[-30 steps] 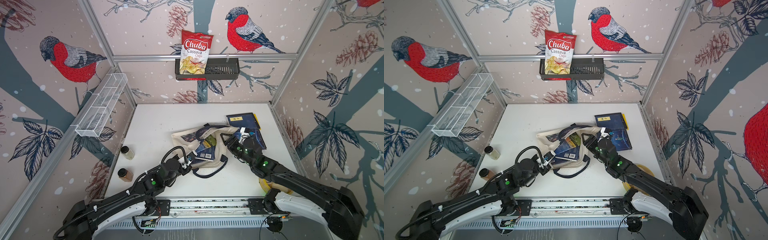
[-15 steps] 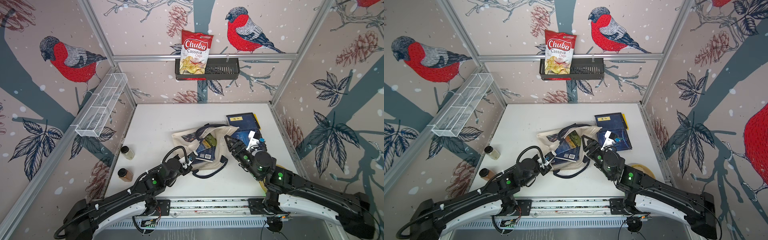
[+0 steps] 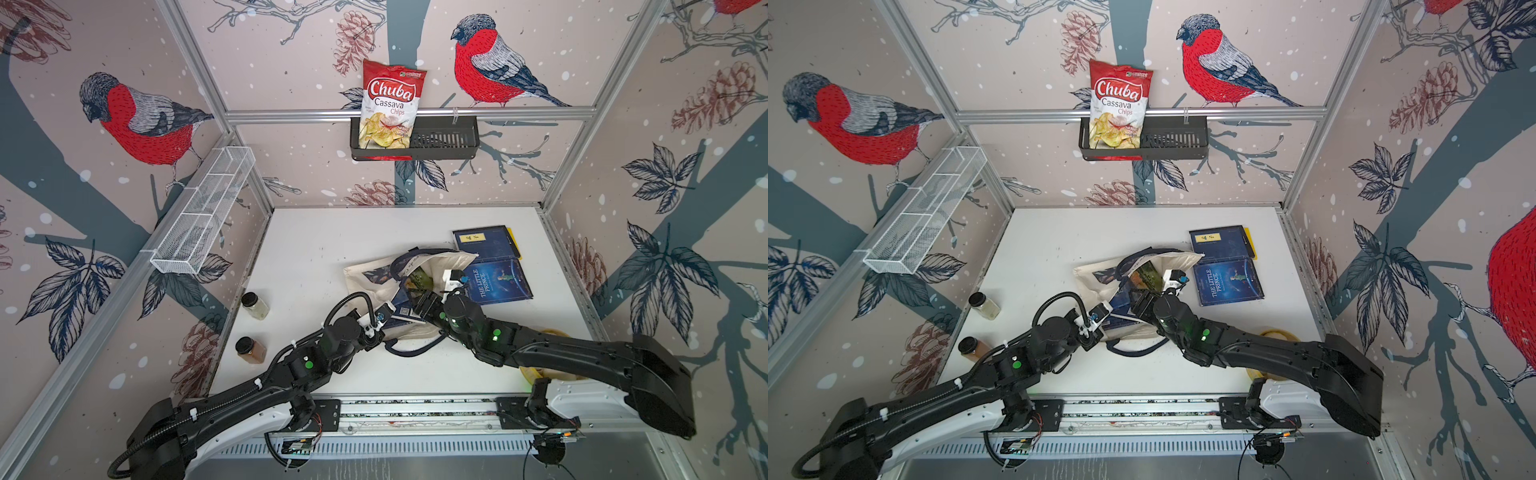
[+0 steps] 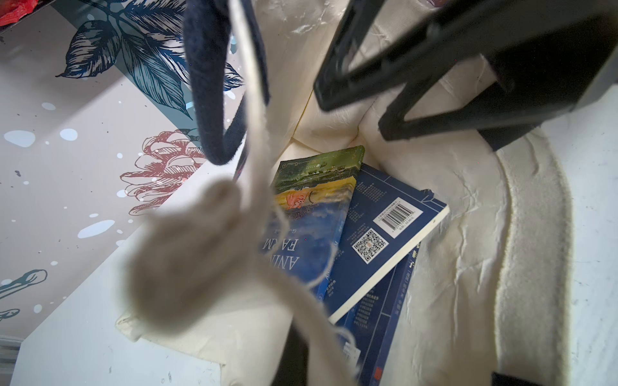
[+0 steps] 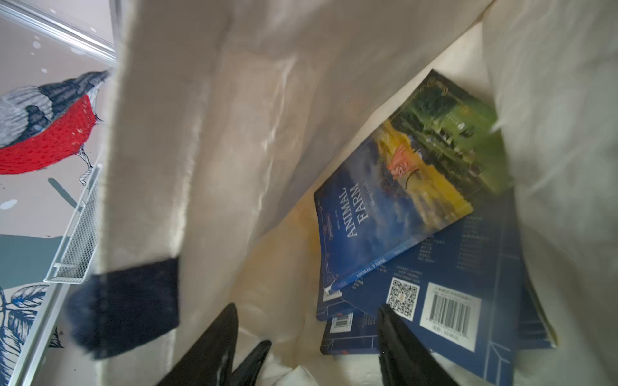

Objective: Take out the books from the canvas bag
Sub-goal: Pick up the book from the canvas bag.

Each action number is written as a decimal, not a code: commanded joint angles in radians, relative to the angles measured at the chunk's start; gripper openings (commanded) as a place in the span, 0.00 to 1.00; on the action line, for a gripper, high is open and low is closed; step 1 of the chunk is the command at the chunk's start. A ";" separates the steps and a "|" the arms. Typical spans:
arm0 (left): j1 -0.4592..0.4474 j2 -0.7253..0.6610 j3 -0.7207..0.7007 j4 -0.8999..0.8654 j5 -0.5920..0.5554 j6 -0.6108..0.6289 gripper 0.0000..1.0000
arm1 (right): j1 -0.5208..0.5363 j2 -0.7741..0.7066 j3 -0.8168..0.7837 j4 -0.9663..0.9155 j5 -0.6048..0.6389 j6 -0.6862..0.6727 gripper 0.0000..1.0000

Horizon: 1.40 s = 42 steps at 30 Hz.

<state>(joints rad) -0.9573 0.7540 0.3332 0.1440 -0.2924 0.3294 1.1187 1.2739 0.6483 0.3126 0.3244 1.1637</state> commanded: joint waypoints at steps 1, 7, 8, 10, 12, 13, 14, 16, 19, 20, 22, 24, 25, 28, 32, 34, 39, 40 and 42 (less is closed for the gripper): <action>0.001 -0.005 0.002 0.074 0.011 0.010 0.00 | -0.006 0.056 0.007 0.060 -0.052 0.041 0.65; 0.000 -0.007 0.003 0.075 0.016 0.008 0.00 | -0.071 0.146 -0.015 0.083 -0.144 0.145 0.65; 0.001 -0.007 0.002 0.075 0.017 0.009 0.00 | -0.092 0.171 -0.011 0.085 -0.183 0.168 0.65; 0.000 -0.008 0.003 0.074 0.017 0.009 0.00 | -0.127 0.225 0.001 0.090 -0.252 0.200 0.65; 0.001 -0.010 0.002 0.073 0.016 0.008 0.00 | -0.135 0.261 0.023 0.083 -0.257 0.199 0.65; 0.001 -0.011 0.003 0.073 0.016 0.008 0.00 | -0.134 0.274 0.033 0.084 -0.249 0.194 0.65; 0.002 -0.011 0.002 0.074 0.015 0.008 0.00 | -0.136 0.283 0.042 0.082 -0.240 0.192 0.65; 0.000 -0.011 0.002 0.075 0.016 0.009 0.00 | -0.145 0.306 0.053 0.082 -0.233 0.202 0.66; 0.000 -0.004 0.002 0.075 0.019 0.008 0.00 | -0.168 0.357 0.059 0.101 -0.243 0.230 0.65; 0.001 -0.003 0.003 0.075 0.022 0.008 0.00 | -0.171 0.376 0.058 0.109 -0.244 0.248 0.65; 0.000 -0.002 0.003 0.077 0.024 0.008 0.00 | -0.169 0.404 0.046 0.141 -0.227 0.276 0.65; 0.000 -0.002 0.003 0.078 0.026 0.007 0.00 | -0.159 0.430 0.032 0.172 -0.192 0.301 0.65; 0.001 -0.002 0.002 0.078 0.026 0.007 0.00 | -0.149 0.438 0.025 0.188 -0.164 0.319 0.65; 0.000 0.000 0.002 0.081 0.031 0.008 0.00 | -0.115 0.458 -0.004 0.280 -0.050 0.339 0.65; 0.001 0.004 0.003 0.081 0.035 0.007 0.00 | -0.107 0.518 0.048 0.360 0.032 0.274 0.63; 0.001 0.002 0.003 0.082 0.035 0.006 0.00 | -0.133 0.569 0.059 0.450 -0.010 0.267 0.62; 0.000 0.000 0.001 0.081 0.034 0.005 0.00 | -0.198 0.676 0.137 0.598 -0.134 0.195 0.60; 0.000 -0.001 0.001 0.081 0.034 0.005 0.00 | -0.203 0.682 0.150 0.598 -0.131 0.164 0.60; 0.000 -0.001 0.001 0.080 0.039 0.005 0.00 | -0.198 0.673 0.177 0.591 -0.096 0.078 0.58</action>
<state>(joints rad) -0.9573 0.7582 0.3305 0.1246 -0.2886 0.3286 0.9176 1.9438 0.8005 0.9096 0.2276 1.3731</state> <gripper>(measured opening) 0.053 0.579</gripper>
